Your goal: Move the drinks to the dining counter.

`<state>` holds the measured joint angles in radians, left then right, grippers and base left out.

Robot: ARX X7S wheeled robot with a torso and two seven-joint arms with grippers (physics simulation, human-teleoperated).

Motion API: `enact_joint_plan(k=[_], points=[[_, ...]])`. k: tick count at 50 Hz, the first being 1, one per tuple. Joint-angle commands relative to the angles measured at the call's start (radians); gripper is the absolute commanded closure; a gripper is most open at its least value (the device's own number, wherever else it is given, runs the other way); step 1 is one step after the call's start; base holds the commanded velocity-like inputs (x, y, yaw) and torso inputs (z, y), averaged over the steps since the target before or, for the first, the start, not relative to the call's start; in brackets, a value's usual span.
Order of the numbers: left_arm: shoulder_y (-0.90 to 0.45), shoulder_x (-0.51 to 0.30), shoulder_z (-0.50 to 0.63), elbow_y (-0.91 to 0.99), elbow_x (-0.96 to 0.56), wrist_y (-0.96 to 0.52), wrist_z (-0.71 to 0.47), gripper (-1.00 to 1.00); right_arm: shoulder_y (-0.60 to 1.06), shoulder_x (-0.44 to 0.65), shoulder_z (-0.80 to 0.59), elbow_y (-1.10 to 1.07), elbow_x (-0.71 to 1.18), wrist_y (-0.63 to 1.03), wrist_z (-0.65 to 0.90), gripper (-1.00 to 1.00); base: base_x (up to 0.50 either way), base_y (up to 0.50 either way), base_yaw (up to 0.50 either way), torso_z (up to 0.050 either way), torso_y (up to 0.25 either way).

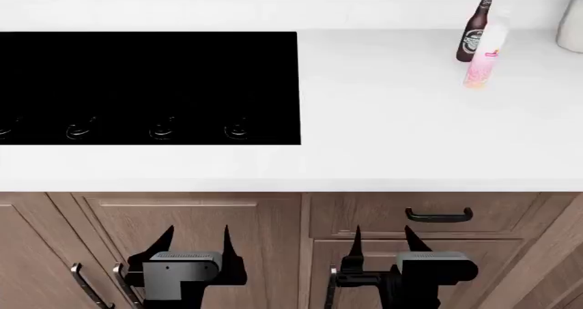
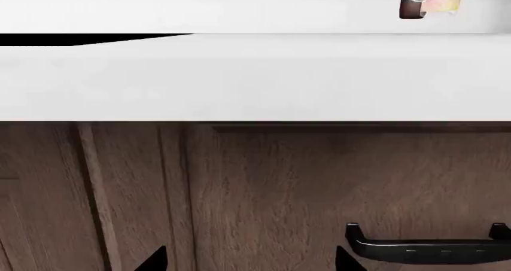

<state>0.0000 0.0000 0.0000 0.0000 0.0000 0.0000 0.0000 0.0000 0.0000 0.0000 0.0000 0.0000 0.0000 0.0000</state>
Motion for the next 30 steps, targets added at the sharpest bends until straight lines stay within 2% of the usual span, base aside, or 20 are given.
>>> enact_joint_plan(k=[1,4,10,19,20,21,22,25,30], points=[[0.006,-0.015,0.026,0.008,0.0,0.016,-0.026,-1.0,-0.001,0.015,-0.024,0.003,0.015,-0.018,0.017,-1.0,0.0,0.0,0.0,0.0,0.0],[0.019,-0.028,0.045,0.03,-0.055,0.04,-0.003,-1.0,0.002,0.028,-0.038,0.008,0.033,-0.027,0.027,-1.0,0.0,0.0,0.0,0.0,0.0],[0.011,-0.055,0.119,0.001,0.049,0.024,-0.039,-1.0,0.006,0.041,-0.05,0.017,0.059,-0.027,0.044,-1.0,0.0,0.0,0.0,0.0,0.0],[0.01,-0.065,0.128,0.009,0.038,0.016,-0.069,-1.0,0.003,0.055,-0.072,0.007,0.073,-0.03,0.07,-1.0,0.0,0.0,0.0,0.0,0.0],[0.014,-0.068,0.125,0.053,-0.003,-0.017,-0.042,-1.0,-0.007,0.054,-0.06,-0.029,0.137,-0.023,0.042,-1.0,0.0,0.0,0.0,0.0,0.0],[0.017,-0.085,0.146,0.123,0.053,-0.048,-0.053,-1.0,-0.024,0.077,-0.083,-0.123,0.101,0.04,0.049,-1.0,0.0,0.0,0.0,0.0,0.0],[0.016,-0.089,0.147,0.158,0.057,-0.07,-0.054,-1.0,-0.029,0.086,-0.088,-0.167,0.105,0.069,0.045,-1.0,0.0,0.0,0.0,0.0,0.0],[-0.021,-0.118,0.133,0.429,0.051,-0.252,-0.02,-1.0,-0.034,0.13,-0.094,-0.423,0.094,0.221,0.053,-1.0,0.0,0.0,0.0,0.0,0.0],[-0.113,-0.15,0.094,0.691,0.042,-0.476,0.005,-1.0,-0.014,0.176,-0.108,-0.667,0.07,0.399,0.06,-1.0,0.0,0.0,0.0,0.0,0.0]])
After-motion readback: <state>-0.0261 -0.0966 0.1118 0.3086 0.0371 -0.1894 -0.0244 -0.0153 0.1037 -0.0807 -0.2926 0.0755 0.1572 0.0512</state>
